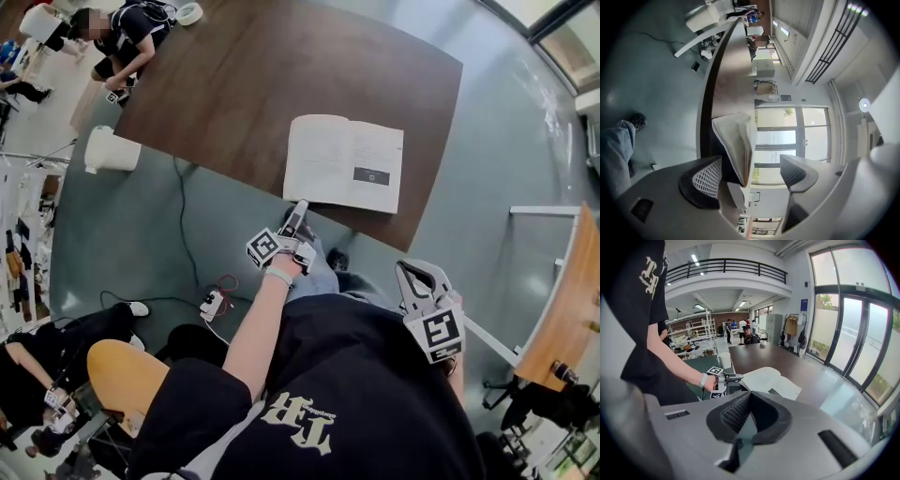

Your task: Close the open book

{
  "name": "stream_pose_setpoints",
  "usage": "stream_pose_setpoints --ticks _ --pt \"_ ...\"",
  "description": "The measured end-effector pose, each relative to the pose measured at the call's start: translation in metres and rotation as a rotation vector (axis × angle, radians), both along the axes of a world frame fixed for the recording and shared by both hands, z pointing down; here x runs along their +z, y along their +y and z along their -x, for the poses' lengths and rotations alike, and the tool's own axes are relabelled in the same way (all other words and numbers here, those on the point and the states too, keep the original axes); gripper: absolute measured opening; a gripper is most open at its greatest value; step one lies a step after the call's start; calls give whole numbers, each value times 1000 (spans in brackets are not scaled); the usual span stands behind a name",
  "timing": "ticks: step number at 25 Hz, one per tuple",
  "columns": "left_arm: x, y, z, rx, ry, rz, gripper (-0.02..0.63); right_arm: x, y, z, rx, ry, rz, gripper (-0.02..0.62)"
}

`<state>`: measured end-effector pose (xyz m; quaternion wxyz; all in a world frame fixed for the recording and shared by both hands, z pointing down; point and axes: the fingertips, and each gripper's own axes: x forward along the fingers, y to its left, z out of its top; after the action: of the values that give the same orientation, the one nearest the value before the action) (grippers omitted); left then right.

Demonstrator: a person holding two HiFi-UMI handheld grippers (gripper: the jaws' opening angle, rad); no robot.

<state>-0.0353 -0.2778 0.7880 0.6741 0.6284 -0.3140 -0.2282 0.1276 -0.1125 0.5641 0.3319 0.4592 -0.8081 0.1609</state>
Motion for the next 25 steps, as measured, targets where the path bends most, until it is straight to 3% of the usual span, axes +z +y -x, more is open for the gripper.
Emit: stream_pose_setpoints --ticks 5,14,20,25 --pt "5 -12 -6 -39 108 45 388 2 -8 -2 18 10 12 -14" --pt "14 -27 -16 -20 147 97 388 5 -18 -1 40 22 31 -12" --pt "12 -37 -13 -49 198 103 387 6 -23 1 48 23 33 -12" --pt "15 -46 -2 -78 197 91 387 7 -24 2 53 23 38 -12"
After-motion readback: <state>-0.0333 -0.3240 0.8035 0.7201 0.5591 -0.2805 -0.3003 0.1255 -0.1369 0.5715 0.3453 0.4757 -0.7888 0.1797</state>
